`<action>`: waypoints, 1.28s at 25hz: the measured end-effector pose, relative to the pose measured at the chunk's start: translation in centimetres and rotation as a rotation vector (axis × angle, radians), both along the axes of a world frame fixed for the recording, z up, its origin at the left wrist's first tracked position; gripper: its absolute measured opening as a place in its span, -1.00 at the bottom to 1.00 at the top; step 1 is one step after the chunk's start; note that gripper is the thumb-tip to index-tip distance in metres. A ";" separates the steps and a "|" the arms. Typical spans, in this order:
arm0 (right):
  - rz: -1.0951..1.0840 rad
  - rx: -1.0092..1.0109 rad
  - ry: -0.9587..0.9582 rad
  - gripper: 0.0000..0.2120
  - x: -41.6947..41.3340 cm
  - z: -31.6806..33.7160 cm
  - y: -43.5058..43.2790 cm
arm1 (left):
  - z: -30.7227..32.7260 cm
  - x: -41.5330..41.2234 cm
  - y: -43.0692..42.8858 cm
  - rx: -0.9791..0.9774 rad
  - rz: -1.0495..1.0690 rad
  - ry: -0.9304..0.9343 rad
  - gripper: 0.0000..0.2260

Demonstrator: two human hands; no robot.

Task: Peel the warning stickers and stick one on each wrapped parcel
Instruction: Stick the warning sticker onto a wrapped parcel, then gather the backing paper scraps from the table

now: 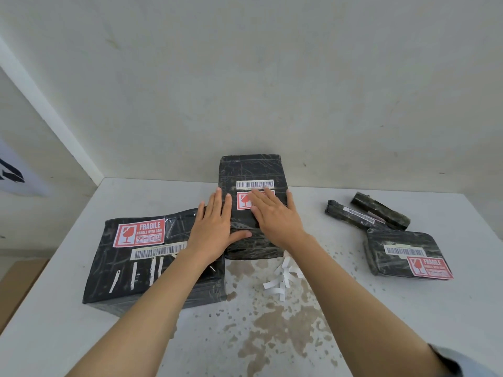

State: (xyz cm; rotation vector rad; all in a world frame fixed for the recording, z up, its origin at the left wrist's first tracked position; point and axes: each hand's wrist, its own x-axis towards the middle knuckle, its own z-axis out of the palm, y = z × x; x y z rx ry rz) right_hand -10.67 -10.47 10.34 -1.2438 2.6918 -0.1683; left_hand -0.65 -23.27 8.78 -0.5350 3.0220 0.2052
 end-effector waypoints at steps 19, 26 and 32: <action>0.044 -0.245 -0.169 -0.53 1.9 -3.8 14.7 | -3.1 3.6 12.4 -0.232 -0.055 0.352 -0.46; -0.122 -0.176 -0.315 -0.60 1.7 -8.2 20.4 | -7.9 5.3 17.5 0.202 0.139 0.301 -0.64; -0.227 -0.227 -0.517 -0.53 0.9 -11.5 19.1 | -11.7 4.3 18.1 0.396 0.541 0.135 -0.39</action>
